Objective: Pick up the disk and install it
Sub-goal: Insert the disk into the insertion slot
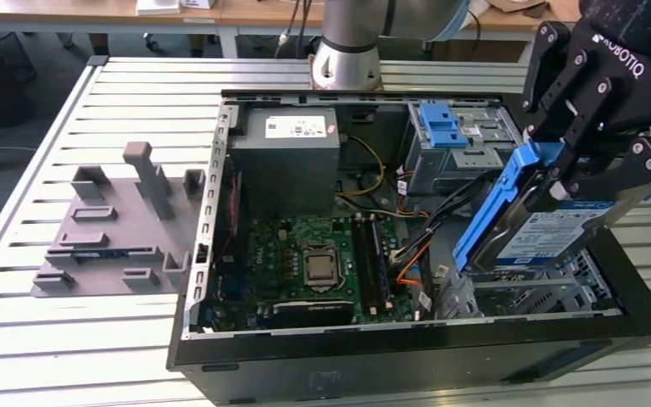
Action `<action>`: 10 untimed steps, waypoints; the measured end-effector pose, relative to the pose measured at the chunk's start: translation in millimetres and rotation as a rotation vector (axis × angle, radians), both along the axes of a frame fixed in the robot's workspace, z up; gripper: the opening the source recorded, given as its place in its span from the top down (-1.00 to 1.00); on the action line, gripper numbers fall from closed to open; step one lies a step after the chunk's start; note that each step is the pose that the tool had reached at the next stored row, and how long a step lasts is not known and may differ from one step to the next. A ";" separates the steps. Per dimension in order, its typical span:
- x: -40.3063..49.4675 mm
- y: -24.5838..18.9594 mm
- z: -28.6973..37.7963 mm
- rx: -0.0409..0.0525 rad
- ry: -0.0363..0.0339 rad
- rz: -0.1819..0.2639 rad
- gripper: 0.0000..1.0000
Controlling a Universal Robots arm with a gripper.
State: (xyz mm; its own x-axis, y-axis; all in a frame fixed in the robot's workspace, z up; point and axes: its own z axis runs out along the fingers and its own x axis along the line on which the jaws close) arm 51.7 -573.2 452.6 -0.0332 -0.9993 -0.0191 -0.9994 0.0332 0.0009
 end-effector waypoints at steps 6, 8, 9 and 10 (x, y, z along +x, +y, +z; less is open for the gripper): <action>4.8 0.0 -2.1 0.0000 0.0000 0.000 0.27; 6.6 0.0 -2.8 0.0000 0.0000 0.000 0.27; 7.5 0.0 -3.2 -0.0001 0.0000 0.000 0.27; 8.2 0.0 -3.6 -0.0001 0.0000 0.000 0.27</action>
